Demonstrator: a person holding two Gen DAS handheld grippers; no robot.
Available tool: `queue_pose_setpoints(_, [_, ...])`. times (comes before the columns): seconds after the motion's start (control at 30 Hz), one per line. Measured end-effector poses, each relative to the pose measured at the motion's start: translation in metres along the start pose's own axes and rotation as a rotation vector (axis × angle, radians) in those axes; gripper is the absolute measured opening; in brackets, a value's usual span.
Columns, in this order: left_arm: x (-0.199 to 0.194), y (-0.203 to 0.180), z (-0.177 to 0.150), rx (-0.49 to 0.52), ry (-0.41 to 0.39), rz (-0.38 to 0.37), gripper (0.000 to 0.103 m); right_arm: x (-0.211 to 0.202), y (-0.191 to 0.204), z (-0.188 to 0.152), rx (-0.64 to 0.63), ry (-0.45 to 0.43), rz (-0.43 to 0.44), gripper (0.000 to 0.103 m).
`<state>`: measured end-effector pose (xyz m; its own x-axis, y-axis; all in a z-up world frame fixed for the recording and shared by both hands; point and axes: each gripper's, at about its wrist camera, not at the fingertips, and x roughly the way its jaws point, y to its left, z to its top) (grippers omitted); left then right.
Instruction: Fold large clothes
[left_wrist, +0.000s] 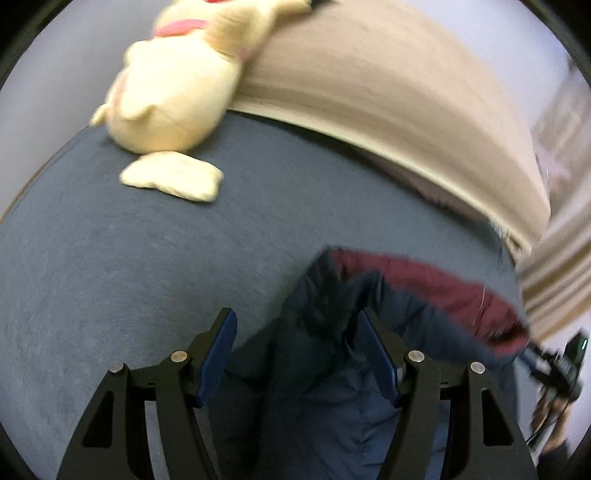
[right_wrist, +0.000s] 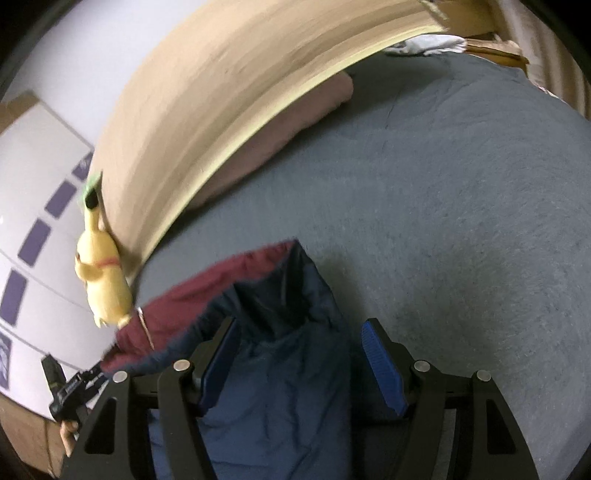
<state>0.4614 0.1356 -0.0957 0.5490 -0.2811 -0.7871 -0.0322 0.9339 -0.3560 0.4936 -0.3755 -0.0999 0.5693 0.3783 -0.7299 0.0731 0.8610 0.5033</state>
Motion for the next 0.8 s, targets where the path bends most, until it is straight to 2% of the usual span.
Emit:
queue_pose_setpoints(0.1, [0.014, -0.021, 0.000, 0.081, 0.018, -0.019, 0.068, 0.010, 0.008, 0.000, -0.086, 0.016, -0.011, 0.072])
queue_pose_setpoints(0.23, [0.029, -0.044, 0.007, 0.186, 0.033, 0.044, 0.068, 0.025, 0.022, 0.007, -0.201, 0.027, -0.068, 0.072])
queue_pose_setpoints(0.37, [0.040, -0.052, 0.010, 0.199, 0.037, 0.062, 0.068, 0.048, 0.020, 0.016, -0.223, 0.057, -0.102, 0.072])
queue_pose_setpoints(0.43, [0.046, -0.056, 0.011, 0.219, 0.031, 0.099, 0.064, 0.056, 0.016, 0.018, -0.226, 0.068, -0.107, 0.071])
queue_pose_setpoints(0.47, [0.050, -0.057, 0.011, 0.226, 0.038, 0.105, 0.058, 0.058, 0.014, 0.020, -0.224, 0.067, -0.107, 0.062])
queue_pose_setpoints(0.5, [0.054, -0.058, 0.012, 0.233, 0.044, 0.113, 0.052, 0.061, 0.013, 0.023, -0.218, 0.071, -0.103, 0.037])
queue_pose_setpoints(0.53, [0.058, -0.060, 0.013, 0.244, 0.044, 0.142, 0.046, 0.063, 0.013, 0.024, -0.214, 0.085, -0.098, 0.031])
queue_pose_setpoints(0.57, [0.061, -0.057, 0.013, 0.250, 0.047, 0.164, 0.034, 0.065, 0.015, 0.025, -0.218, 0.091, -0.111, 0.022])
queue_pose_setpoints(0.6, [0.064, -0.057, 0.014, 0.247, 0.051, 0.176, 0.027, 0.067, 0.018, 0.025, -0.233, 0.093, -0.123, 0.015])
queue_pose_setpoints(0.7, [0.073, -0.055, 0.017, 0.240, 0.062, 0.223, 0.018, 0.064, 0.023, 0.026, -0.246, 0.076, -0.160, 0.013])
queue_pose_setpoints(0.8, [0.084, -0.053, 0.017, 0.245, 0.068, 0.268, 0.017, 0.075, 0.021, 0.020, -0.244, 0.101, -0.205, 0.013])
